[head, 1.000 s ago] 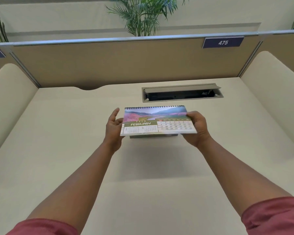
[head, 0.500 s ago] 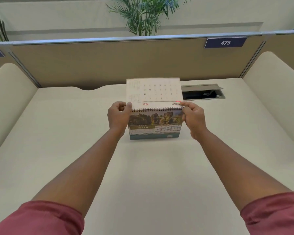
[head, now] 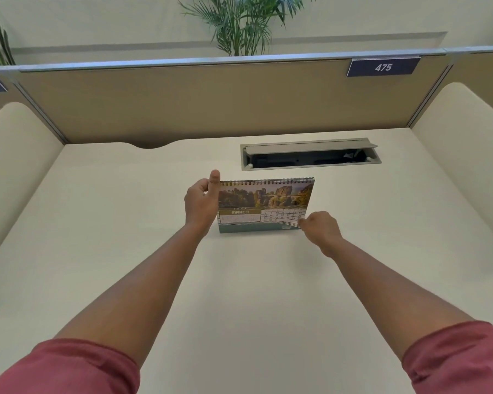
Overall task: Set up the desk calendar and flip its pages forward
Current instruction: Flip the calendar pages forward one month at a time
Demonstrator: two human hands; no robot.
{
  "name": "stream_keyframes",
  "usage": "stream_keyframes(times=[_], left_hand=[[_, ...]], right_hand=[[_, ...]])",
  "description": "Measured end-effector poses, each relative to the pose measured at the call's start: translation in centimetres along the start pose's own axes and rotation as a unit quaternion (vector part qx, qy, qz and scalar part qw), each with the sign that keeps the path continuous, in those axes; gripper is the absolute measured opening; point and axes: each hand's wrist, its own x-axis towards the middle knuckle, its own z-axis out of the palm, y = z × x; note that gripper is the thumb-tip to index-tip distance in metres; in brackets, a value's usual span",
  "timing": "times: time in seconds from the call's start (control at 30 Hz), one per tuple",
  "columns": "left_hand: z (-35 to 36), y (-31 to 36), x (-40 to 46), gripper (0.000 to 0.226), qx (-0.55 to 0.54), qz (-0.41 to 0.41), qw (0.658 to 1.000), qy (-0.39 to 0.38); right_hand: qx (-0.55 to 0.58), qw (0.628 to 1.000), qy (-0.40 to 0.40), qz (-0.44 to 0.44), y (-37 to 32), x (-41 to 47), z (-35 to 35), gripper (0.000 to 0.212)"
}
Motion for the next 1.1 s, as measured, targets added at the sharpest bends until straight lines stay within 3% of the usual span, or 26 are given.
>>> stream_keyframes(times=[0.17, 0.27, 0.4, 0.53, 0.6, 0.73, 0.8, 0.9, 0.97, 1.1], left_hand=[[0.3, -1.3, -2.2, 0.053, 0.006, 0.024, 0.999, 0.029], [0.6, -2.8, -2.9, 0.041, 0.008, 0.028, 0.998, 0.051], [0.3, -4.5, -2.7, 0.026, 0.011, 0.006, 0.998, 0.056], [-0.8, -5.4, -2.4, 0.017, 0.048, -0.018, 0.999, 0.014], [-1.5, -6.0, -2.3, 0.028, 0.104, 0.006, 0.994, 0.005], [-2.5, -6.6, -2.0, 0.092, 0.209, 0.134, 0.968, -0.039], [-2.8, -6.4, -1.5, 0.102, 0.255, 0.209, 0.943, -0.050], [-2.8, -5.4, -1.1, 0.098, 0.276, 0.290, 0.915, -0.046], [-2.7, -4.7, -1.0, 0.085, 0.266, 0.315, 0.910, -0.044], [-2.8, -3.5, -0.8, 0.069, 0.237, 0.323, 0.915, -0.043]], right_hand=[[0.036, 0.998, 0.045, -0.017, 0.1, -0.3, 0.5, 0.008], [0.095, 0.993, 0.064, -0.027, 0.3, -0.6, 0.7, 0.019], [0.195, 0.980, 0.006, -0.043, 0.6, -1.2, 0.6, 0.040], [0.311, 0.948, -0.067, -0.017, 0.2, -1.7, -0.2, 0.026], [0.359, 0.928, -0.096, -0.003, 0.0, -2.0, -0.9, 0.022], [0.445, 0.881, -0.160, 0.027, -0.2, -2.4, -1.9, 0.018], [0.488, 0.852, -0.190, 0.017, -0.2, -2.3, -2.0, 0.026], [0.527, 0.824, -0.208, 0.016, 0.2, -2.0, -2.1, 0.042], [0.499, 0.852, -0.159, 0.029, 0.5, -1.7, -1.6, 0.043], [0.301, 0.953, 0.034, -0.018, 0.6, -0.4, -0.3, 0.021]])
